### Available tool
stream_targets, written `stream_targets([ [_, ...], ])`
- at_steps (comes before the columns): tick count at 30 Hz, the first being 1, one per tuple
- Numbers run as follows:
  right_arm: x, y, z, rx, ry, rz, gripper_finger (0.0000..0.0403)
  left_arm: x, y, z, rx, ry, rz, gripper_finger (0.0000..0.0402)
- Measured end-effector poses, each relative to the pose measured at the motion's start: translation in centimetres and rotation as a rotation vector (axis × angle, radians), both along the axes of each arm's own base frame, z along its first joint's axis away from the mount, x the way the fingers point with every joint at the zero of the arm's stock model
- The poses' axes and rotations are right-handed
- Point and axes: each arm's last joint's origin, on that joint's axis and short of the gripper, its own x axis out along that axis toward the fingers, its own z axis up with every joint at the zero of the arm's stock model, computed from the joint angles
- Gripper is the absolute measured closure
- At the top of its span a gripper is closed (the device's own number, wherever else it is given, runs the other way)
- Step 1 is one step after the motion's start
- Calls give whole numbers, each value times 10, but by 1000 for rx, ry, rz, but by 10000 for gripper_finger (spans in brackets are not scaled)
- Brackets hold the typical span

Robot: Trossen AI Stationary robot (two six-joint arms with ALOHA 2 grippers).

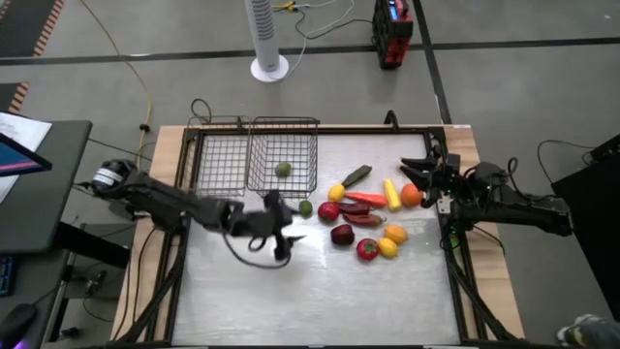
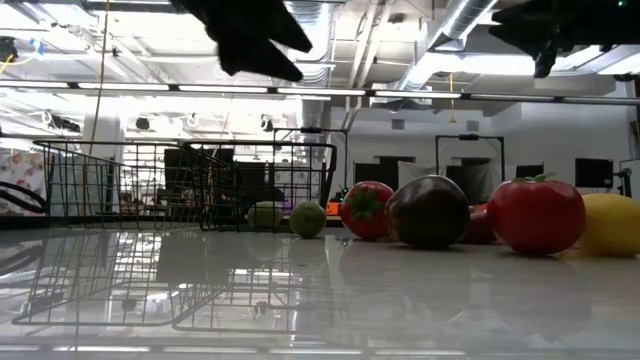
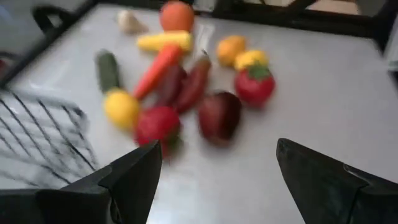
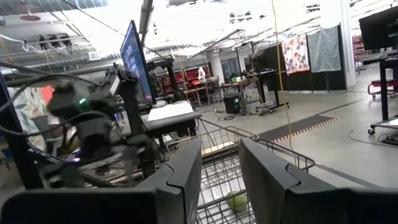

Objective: Sort produce into baskets
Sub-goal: Put the red apple into the right wire basket

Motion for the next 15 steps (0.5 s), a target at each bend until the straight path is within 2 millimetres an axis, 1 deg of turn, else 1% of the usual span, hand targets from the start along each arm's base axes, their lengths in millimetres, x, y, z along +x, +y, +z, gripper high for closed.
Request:
stream_targets([
  [3,0,0,0,7,-3,2,264,-15,-27,-14,-50,8,38,95],
  [6,2,0,-1,12,10,2,264,-32,-44,-34,-49,-14,129,95],
  [9,5,-1,-1,12,9,2,264,-43,-45,-53,-97,-46,217,95],
  [12,8,-2,1,2,-1,1,264,-46,-39,-67,-197,-72,237,95],
  [15,12,-2,1,-12,5,-3,264,-45,-35,-79,-231,-116,261,95],
])
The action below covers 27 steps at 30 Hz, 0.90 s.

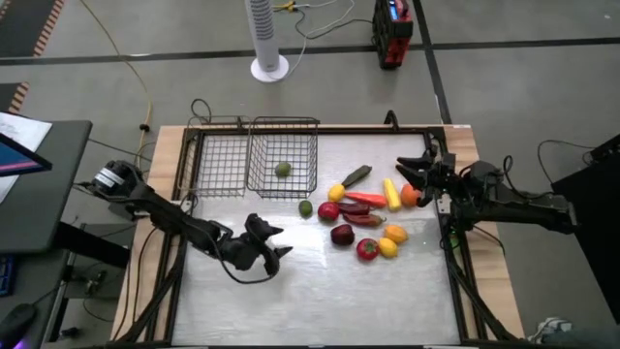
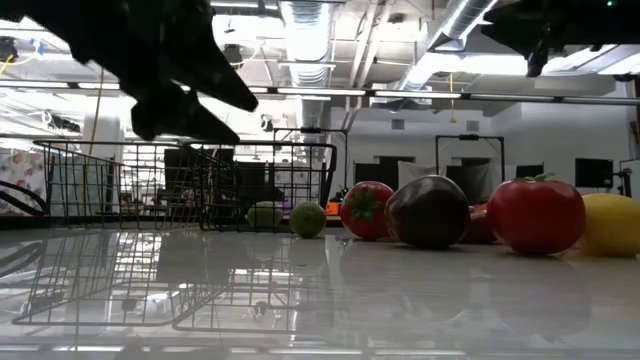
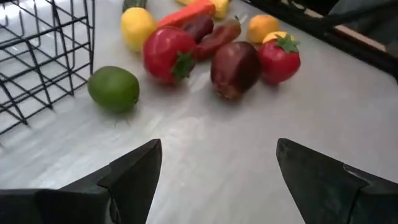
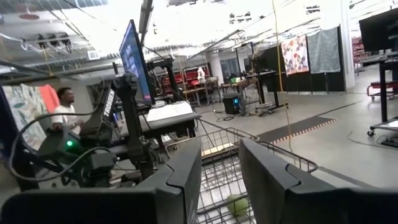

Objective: Sort produce into baskets
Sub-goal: Put the red apple into the right wire basket

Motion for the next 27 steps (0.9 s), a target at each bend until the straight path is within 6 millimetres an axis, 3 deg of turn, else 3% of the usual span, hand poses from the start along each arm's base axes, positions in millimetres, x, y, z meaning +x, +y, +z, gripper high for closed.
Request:
stream_targets([
  [5,7,-2,-1,-17,17,-7,264,15,-1,-23,78,73,3,95],
  [12,12,-3,-2,-23,31,-12,264,56,4,-49,151,180,99,95],
  [19,11,-1,1,-36,1,2,264,72,16,-73,267,165,311,95],
  [27,9,-2,7,-132,-26,-38,264,99,10,-86,312,91,413,95],
])
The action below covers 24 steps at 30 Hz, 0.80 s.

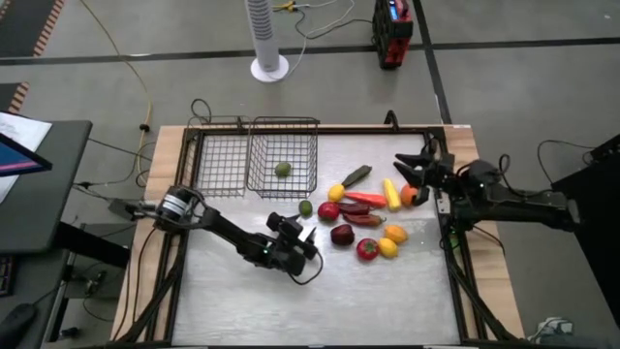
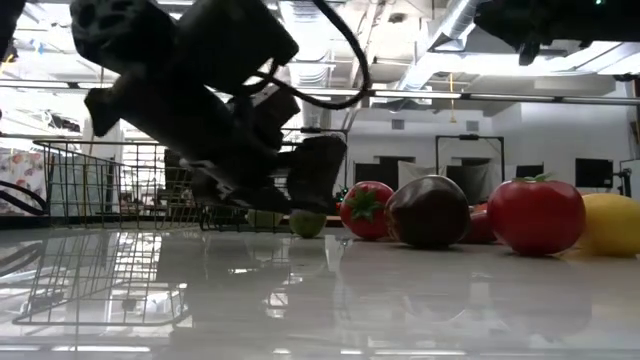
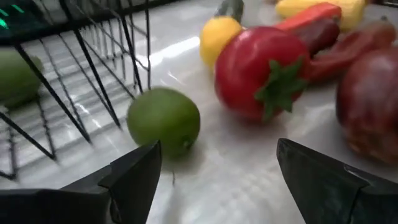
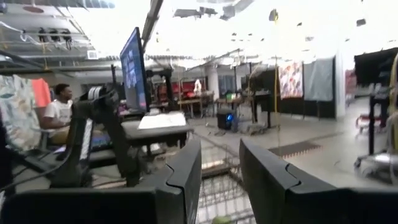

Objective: Sort produce into baskets
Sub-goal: Put the red apple into the right wire basket

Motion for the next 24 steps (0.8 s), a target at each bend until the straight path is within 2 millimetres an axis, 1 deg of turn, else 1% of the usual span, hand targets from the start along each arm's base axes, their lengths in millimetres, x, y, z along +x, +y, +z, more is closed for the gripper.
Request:
stream_targets([
  [4,-2,0,6,-69,-47,-25,264,11,-3,-6,62,-1,42,95],
  [9,-5,1,13,-147,-98,-53,264,22,-6,-7,119,-10,81,95],
  [14,-6,1,15,-177,-111,-65,264,21,-7,-5,139,-14,125,95],
  [20,-7,1,18,-207,-135,-77,264,14,-5,-9,89,-43,177,95],
  [24,-7,1,18,-208,-132,-74,264,13,-8,-10,44,-34,159,95],
])
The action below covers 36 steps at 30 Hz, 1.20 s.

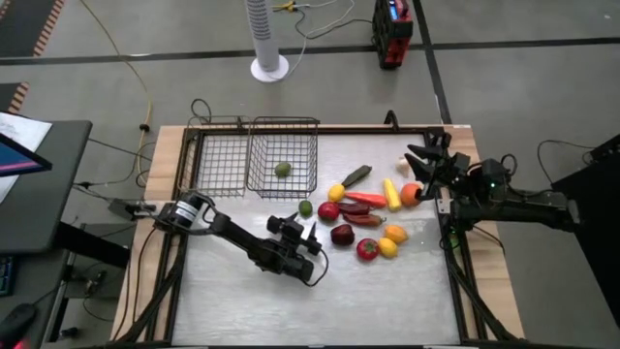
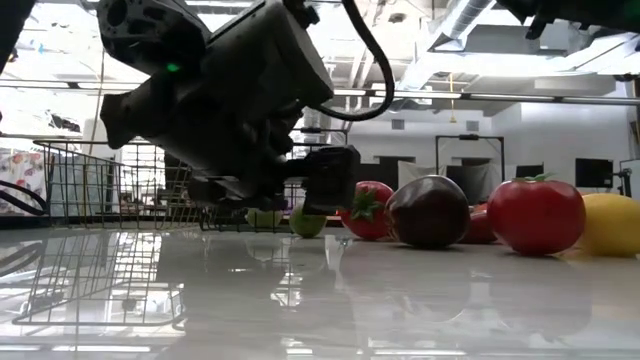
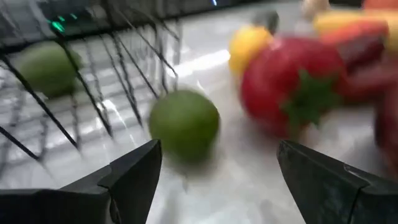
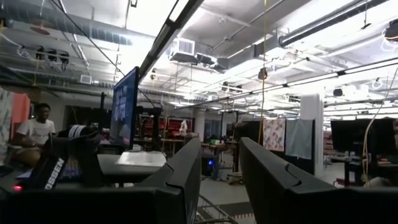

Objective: Sort produce into baskets
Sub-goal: Put the red apple into the right wire basket

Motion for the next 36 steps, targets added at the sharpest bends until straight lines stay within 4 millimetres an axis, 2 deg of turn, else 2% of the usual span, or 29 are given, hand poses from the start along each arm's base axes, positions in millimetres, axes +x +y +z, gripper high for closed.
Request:
stream_targets([
  [7,2,0,-3,18,31,10,264,6,-25,8,-60,238,-274,95],
  [11,3,0,-5,33,80,13,264,16,-39,34,-58,309,-454,95],
  [16,2,0,4,76,155,23,264,35,-35,66,-55,374,-687,95],
  [21,3,0,1,106,225,28,264,57,-22,92,5,413,-866,95],
  [24,4,0,0,117,238,30,264,69,-3,102,-21,392,-924,95],
  [30,4,-1,-3,133,259,33,264,79,42,103,-118,357,-942,95],
  [33,4,-1,-3,134,265,33,264,82,52,104,-170,329,-1011,91],
  [36,4,-1,-3,134,266,33,264,84,53,104,-183,305,-1071,80],
])
